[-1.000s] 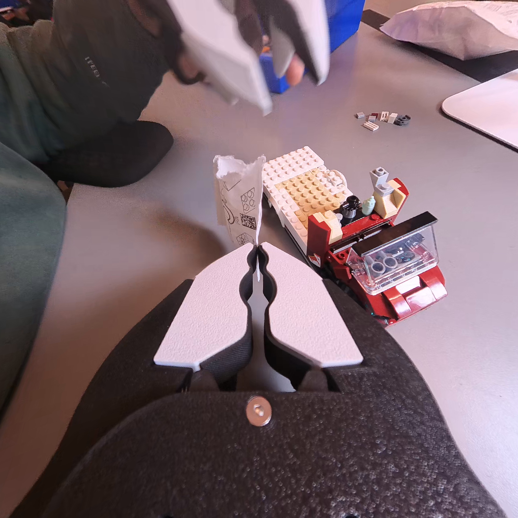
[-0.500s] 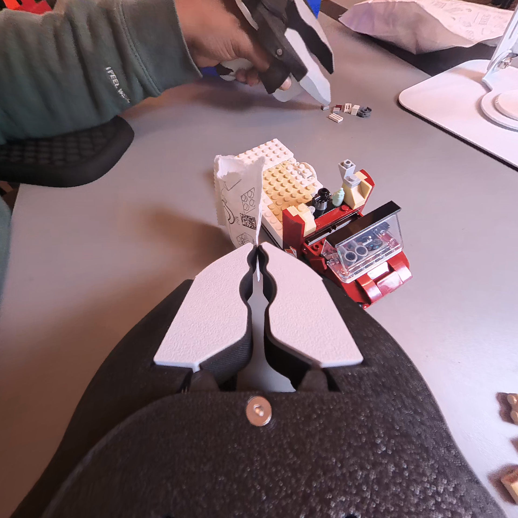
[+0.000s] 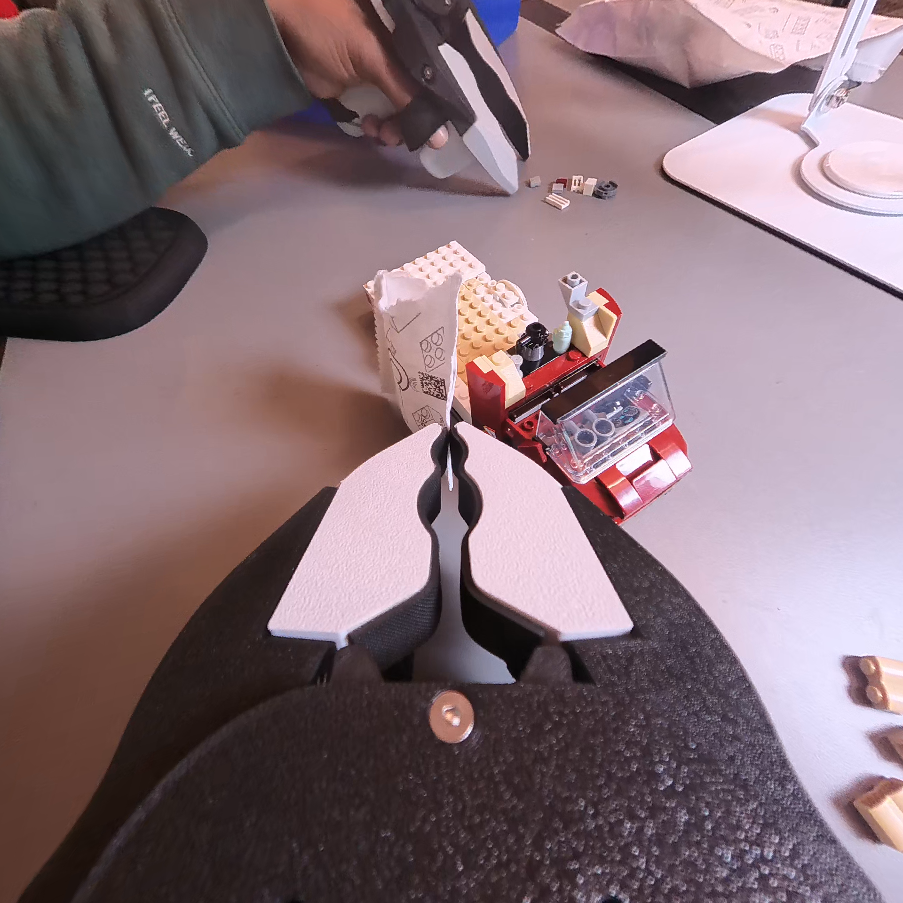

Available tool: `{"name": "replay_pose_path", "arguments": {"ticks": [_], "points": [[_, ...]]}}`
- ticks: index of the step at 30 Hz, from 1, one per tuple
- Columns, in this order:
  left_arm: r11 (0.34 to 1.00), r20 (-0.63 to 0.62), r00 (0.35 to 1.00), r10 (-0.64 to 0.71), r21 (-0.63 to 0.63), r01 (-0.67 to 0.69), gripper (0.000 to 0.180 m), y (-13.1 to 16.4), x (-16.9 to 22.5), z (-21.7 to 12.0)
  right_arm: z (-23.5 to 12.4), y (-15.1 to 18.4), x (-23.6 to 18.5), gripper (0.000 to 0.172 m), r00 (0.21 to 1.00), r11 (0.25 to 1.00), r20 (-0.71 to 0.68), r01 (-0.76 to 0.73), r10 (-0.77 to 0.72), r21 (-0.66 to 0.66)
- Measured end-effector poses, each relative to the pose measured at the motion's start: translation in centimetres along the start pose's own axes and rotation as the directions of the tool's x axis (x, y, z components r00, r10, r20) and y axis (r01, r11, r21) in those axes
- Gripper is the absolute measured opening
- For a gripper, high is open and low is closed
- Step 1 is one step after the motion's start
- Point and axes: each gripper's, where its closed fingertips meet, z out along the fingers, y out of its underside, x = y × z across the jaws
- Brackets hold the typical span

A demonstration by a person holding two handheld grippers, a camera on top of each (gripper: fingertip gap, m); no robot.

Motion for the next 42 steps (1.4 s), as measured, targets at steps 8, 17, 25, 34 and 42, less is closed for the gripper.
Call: {"name": "replay_pose_path", "arguments": {"ticks": [8,17,25,34,42], "points": [[0.992,-0.030,0.993,0.110,0.065,-0.108,0.032,-0.6,1.2,0.5,0.1,0.2,0.0,0.001,1.000,1.000,0.010,-0.010,0.010,-0.006],[0.974,0.016,0.975,0.220,0.051,-0.220,0.008,-1.1,1.5,0.9,0.1,0.2,0.2,0.001,1.000,1.000,-0.004,-0.006,0.006,-0.012],[0.873,-0.200,0.904,0.378,0.403,-0.276,0.008,-6.9,11.6,-5.9,0.2,0.4,0.4,0.001,1.000,1.000,-0.022,0.001,-0.001,-0.019],[0.739,-0.312,0.694,0.649,0.476,-0.477,0.008,-5.2,23.8,-8.3,0.3,0.3,0.1,0.001,1.000,1.000,-0.010,0.009,-0.009,-0.013],[0.747,-0.352,0.668,0.655,0.431,-0.506,0.012,-3.8,24.6,-7.0,0.2,0.1,0.0,0.001,1.000,1.000,-0.002,0.018,-0.018,0.000]]}}
